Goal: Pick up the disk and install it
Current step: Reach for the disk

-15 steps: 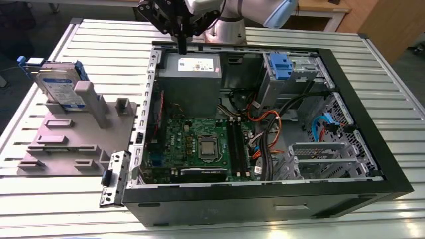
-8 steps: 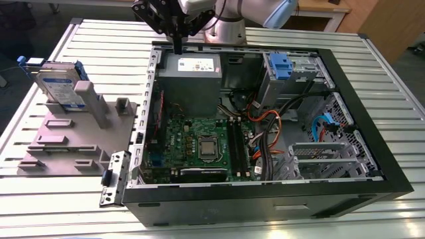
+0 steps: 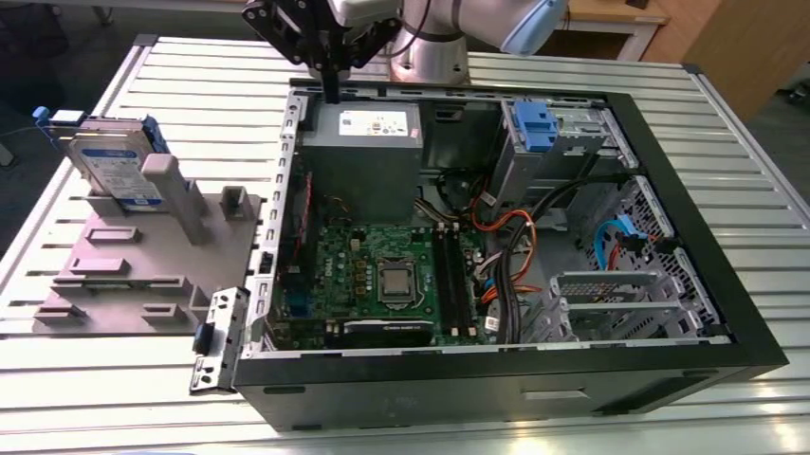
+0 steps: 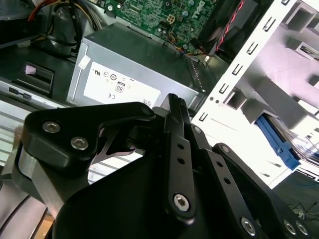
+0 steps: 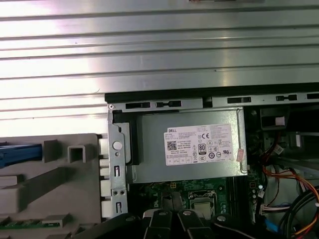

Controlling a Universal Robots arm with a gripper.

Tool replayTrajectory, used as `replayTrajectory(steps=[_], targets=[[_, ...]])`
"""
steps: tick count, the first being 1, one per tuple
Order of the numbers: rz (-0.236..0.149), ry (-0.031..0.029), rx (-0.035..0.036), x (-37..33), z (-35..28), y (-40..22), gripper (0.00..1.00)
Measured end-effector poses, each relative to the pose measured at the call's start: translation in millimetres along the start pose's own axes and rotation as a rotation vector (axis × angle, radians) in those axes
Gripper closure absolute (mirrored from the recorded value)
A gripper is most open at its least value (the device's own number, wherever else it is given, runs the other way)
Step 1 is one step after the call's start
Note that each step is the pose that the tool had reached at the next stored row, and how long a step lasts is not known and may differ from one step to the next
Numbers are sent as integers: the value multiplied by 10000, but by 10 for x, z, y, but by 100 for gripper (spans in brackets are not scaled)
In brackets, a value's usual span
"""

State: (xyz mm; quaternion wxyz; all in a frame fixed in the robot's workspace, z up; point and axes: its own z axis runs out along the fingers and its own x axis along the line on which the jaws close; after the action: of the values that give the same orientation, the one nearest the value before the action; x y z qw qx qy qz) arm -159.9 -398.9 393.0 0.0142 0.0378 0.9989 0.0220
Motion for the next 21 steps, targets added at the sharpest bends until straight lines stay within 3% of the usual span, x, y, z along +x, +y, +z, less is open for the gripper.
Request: replayTrajectory(steps=[16,21], targets=[[0,0,0,179,-4,-13,89],[1,0,0,186,-5,-14,89]])
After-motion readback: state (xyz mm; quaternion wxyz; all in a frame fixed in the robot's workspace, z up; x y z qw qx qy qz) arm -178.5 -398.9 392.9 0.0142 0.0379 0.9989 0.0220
